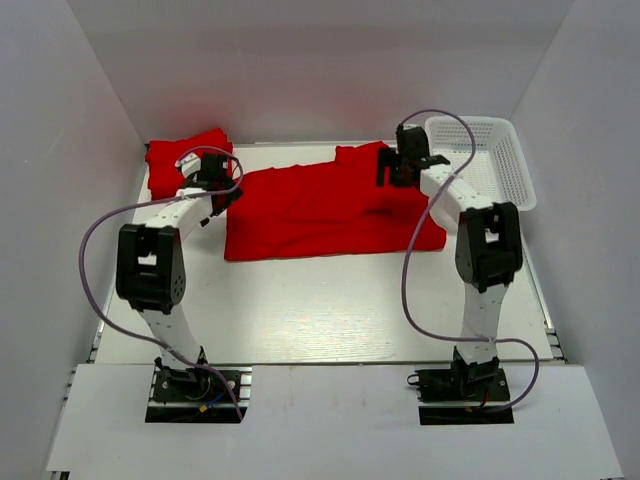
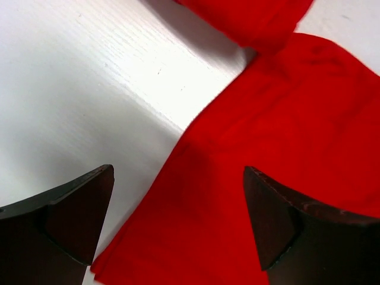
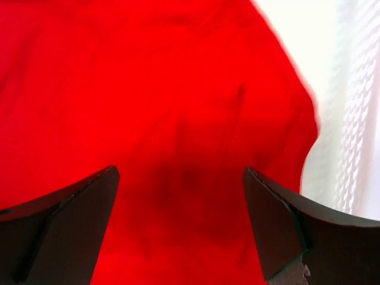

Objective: Fold and stack the t-shirts
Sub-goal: Fold the flattened tshirt in 1/3 of the way

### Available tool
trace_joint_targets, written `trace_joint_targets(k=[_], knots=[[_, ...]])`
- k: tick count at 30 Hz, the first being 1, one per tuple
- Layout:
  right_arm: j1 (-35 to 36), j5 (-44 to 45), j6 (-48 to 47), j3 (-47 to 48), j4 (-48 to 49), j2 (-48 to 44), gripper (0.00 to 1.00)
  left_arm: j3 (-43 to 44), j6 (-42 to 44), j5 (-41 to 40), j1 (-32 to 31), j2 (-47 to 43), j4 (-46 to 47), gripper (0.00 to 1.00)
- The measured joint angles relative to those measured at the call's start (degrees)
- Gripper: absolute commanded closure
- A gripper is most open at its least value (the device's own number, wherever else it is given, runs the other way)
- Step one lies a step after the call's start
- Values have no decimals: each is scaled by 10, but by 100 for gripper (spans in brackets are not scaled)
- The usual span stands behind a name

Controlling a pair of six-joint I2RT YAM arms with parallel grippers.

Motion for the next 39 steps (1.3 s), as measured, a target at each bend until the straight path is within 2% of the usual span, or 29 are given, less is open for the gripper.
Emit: trace_joint_targets(k=[5,8,12,16,22,26,31,39], knots=[[3,-61,-14,-120,17,-101,10,-17,25,27,-3,-49,8,1],[4,-83,-18,-174,34,-137,10,-42,43,85,-6,-53,45,1],[6,-99,-17,-203,39,-134,10,-79,58,169,-18,-35,77,1],[5,-110,-8,-217,42,-116,10,-82,64,213,-34,9,81,1],[3,-108,31,-255,48,-100,10,-115,71,231,-43,-7,106,1],[0,-105,73,-325,106,-127,10,-177,68,233,-42,-56,115,1],[-8,-125,123,-466,179,-229,10,-241,66,230,-42,-120,90,1],[5,-200,169,-625,161,-398,10,-326,69,220,-43,-233,-17,1]])
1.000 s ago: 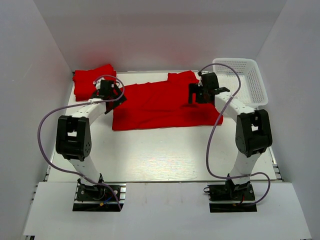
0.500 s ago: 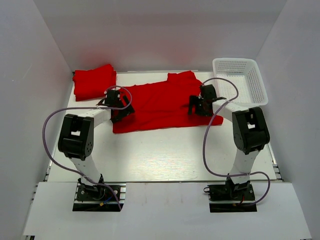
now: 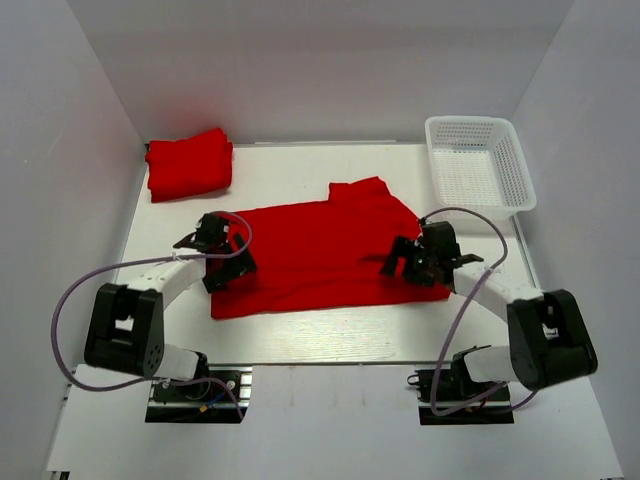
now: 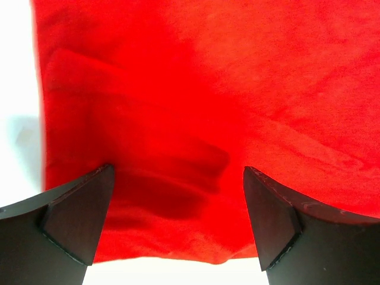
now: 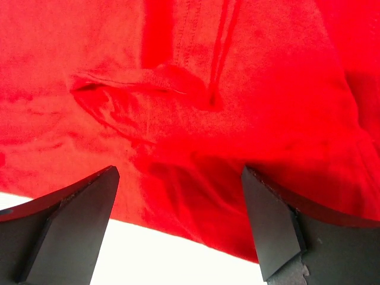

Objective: Fold and stack the t-shirts
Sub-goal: Fold the flattened tshirt in 1/3 of the way

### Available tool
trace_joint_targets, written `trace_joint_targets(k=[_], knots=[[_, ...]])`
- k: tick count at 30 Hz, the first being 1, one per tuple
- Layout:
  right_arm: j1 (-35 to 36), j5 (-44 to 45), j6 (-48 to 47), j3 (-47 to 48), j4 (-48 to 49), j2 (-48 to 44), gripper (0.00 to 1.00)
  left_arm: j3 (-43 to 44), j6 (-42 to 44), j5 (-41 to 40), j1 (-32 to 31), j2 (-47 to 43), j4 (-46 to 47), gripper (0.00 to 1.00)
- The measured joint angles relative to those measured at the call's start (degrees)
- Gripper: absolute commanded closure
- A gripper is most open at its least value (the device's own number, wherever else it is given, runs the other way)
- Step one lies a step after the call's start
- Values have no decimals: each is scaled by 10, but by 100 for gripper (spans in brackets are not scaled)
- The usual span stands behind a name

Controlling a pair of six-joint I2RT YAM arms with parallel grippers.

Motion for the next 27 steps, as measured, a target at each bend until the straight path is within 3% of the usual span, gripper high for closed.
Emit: trace_joint_targets(k=[5,9,17,27], knots=[[23,-14,-32,-37,-105,-103,10,-45,6,-7,0,-109,-88,1],[31,-18,-104,-29,-129,-141,10,-45,-3,-26,0,-180,-92,1],[69,81,-202,38,-121,-100,10,6,-12,-84,4,-189,-50,1],[131,230,-242,45,-123,-2,13,43,-12,-129,4,-158,-47,1]])
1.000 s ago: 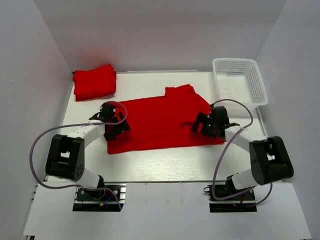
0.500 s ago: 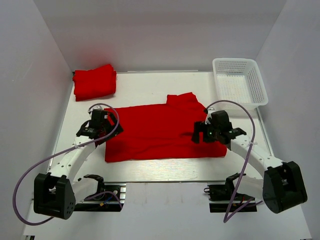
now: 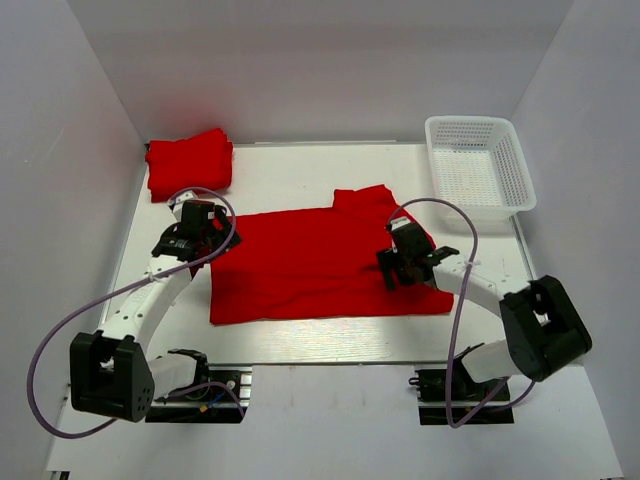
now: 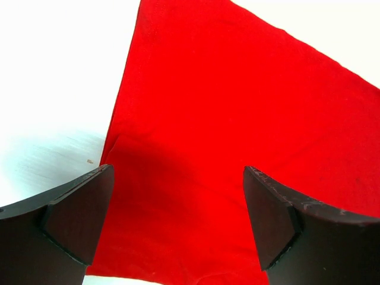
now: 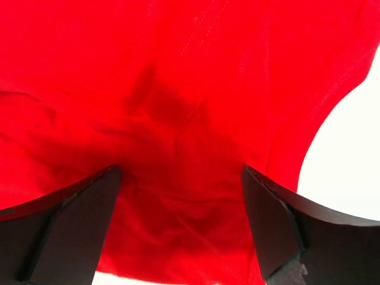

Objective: Fold and stack the t-shirts
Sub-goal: Fold the flattened tshirt in 1/3 of the way

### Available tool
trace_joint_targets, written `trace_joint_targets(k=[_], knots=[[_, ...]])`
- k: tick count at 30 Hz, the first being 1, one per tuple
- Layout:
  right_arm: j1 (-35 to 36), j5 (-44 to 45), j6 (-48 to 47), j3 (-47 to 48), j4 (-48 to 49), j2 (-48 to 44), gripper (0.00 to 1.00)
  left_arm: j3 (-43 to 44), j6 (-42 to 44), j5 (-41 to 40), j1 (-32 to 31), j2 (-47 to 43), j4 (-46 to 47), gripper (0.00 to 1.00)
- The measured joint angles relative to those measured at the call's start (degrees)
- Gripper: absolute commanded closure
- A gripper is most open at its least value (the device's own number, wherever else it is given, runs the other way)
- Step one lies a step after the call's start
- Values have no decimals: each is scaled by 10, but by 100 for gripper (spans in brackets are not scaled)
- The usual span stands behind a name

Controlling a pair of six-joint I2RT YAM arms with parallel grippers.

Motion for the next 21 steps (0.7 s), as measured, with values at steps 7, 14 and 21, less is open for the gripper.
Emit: trace_joint_targets(k=[7,14,21], knots=[[16,43,3,17,25,38,26,0,0,0,0,23,9,1],[15,56,18,49,42,76,91,1,0,1,0,63,13,1],[14,44,35,72,65,91,99,4,0,0,0,76,13,1]])
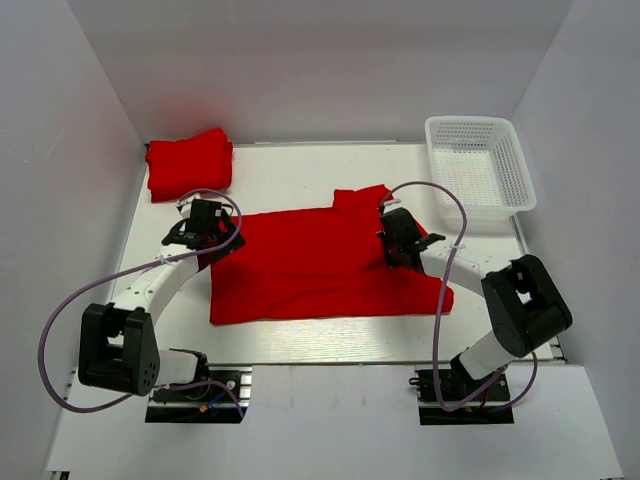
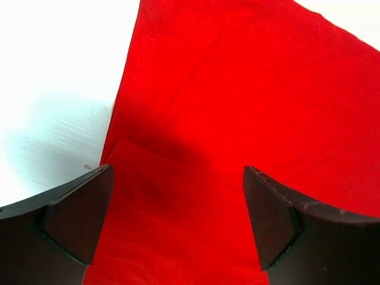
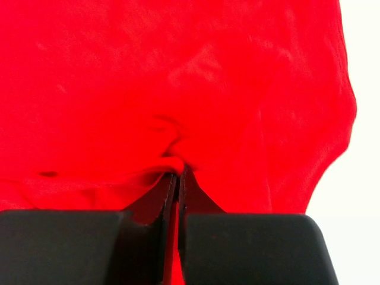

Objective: Fold and stack the t-shirts
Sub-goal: Fold the flattened tshirt in 1/3 of the way

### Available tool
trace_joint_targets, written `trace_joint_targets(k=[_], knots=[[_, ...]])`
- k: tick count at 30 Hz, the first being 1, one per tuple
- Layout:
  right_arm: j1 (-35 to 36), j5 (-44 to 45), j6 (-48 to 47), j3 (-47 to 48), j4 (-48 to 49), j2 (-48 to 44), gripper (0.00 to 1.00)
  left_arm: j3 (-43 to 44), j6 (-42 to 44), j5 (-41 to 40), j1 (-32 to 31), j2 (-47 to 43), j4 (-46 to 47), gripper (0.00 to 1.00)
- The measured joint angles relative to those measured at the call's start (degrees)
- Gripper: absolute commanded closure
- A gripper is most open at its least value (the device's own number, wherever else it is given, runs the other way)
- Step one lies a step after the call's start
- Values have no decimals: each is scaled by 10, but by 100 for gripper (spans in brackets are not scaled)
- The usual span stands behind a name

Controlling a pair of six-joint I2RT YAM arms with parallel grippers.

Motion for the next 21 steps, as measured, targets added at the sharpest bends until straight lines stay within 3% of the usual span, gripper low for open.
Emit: trace_joint_targets(k=[7,10,14,20,21], knots=[[0,-31,-6,63,33,58,100,11,2,0,0,16,4,1],[0,-33,-14,80,40,80,95,19,3,0,0,30,5,1],[0,-25,-33,109,42,108,81,26,6,0,0,42,5,1],[1,-20,-57,152,43,146,67,35,8,0,0,60,5,1],[1,-22,-59,158,43,150,59,37,8,0,0,63,3,1]])
